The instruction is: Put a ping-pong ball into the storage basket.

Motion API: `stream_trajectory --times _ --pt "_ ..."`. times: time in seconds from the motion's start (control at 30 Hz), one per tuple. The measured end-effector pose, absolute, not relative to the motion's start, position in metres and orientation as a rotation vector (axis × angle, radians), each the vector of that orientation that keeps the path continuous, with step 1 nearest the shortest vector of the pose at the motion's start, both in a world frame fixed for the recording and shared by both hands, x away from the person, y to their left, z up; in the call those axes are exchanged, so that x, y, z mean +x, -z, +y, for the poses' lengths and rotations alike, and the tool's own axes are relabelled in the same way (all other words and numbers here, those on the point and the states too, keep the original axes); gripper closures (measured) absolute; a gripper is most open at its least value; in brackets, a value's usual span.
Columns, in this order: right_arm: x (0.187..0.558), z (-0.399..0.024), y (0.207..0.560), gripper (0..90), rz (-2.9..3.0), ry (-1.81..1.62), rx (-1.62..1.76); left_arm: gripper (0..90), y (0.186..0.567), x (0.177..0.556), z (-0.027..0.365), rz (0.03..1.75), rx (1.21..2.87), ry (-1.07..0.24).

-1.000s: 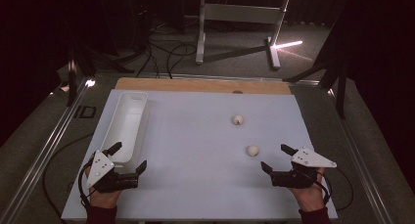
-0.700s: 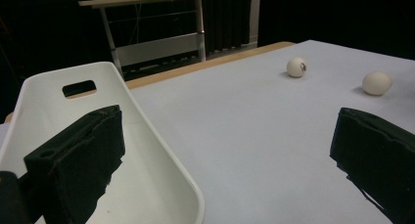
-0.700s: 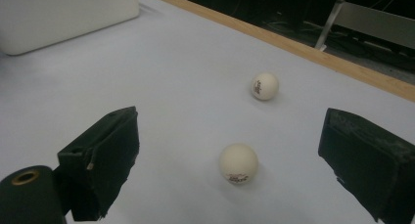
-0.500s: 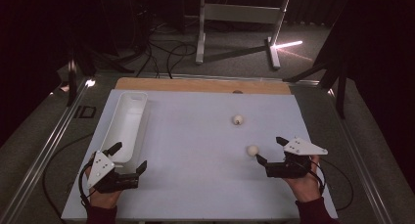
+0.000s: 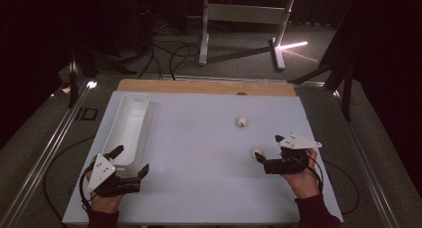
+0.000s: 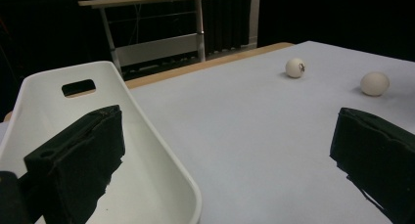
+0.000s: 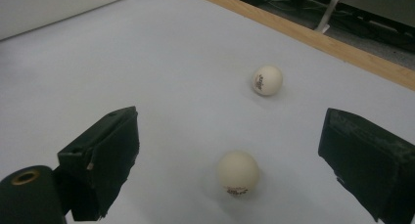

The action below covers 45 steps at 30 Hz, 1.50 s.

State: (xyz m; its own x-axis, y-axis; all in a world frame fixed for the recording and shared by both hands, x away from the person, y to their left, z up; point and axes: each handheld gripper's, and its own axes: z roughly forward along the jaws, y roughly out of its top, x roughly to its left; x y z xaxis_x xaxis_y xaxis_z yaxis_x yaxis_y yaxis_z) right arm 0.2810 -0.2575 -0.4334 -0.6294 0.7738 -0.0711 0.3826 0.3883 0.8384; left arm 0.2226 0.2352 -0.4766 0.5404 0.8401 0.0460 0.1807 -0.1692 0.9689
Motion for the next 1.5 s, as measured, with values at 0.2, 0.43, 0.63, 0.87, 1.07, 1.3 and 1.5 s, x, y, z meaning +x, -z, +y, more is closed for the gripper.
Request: stream_trajectory --times 0.2,0.43,0.63,0.87,1.07,1.3,1.5 --pt "0.288 -0.253 0.430 7.7 2.218 -1.124 0.981 0.2 0.477 0.222 0.236 0.869 1.666 -0.738" --pt "0.297 -0.248 0.427 7.6 2.256 -1.059 0.961 0.2 0.477 0.222 0.236 0.869 1.665 -0.741" --pt "0.308 -0.245 0.430 7.6 2.315 -0.996 0.964 0.2 0.477 0.221 0.235 0.870 1.663 -0.742" --pt "0.320 -0.244 0.435 7.6 2.375 -0.933 0.970 0.2 0.477 0.221 0.235 0.868 1.663 -0.741" --pt "0.328 -0.242 0.439 7.7 2.414 -0.884 0.973 0.2 0.477 0.221 0.235 0.869 1.663 -0.742" --pt "0.335 -0.241 0.445 7.6 2.463 -0.848 0.978 0.2 0.477 0.221 0.236 0.869 1.661 -0.740" --pt "0.340 -0.241 0.451 7.7 2.493 -0.816 0.993 0.2 0.477 0.221 0.235 0.868 1.668 -0.739"
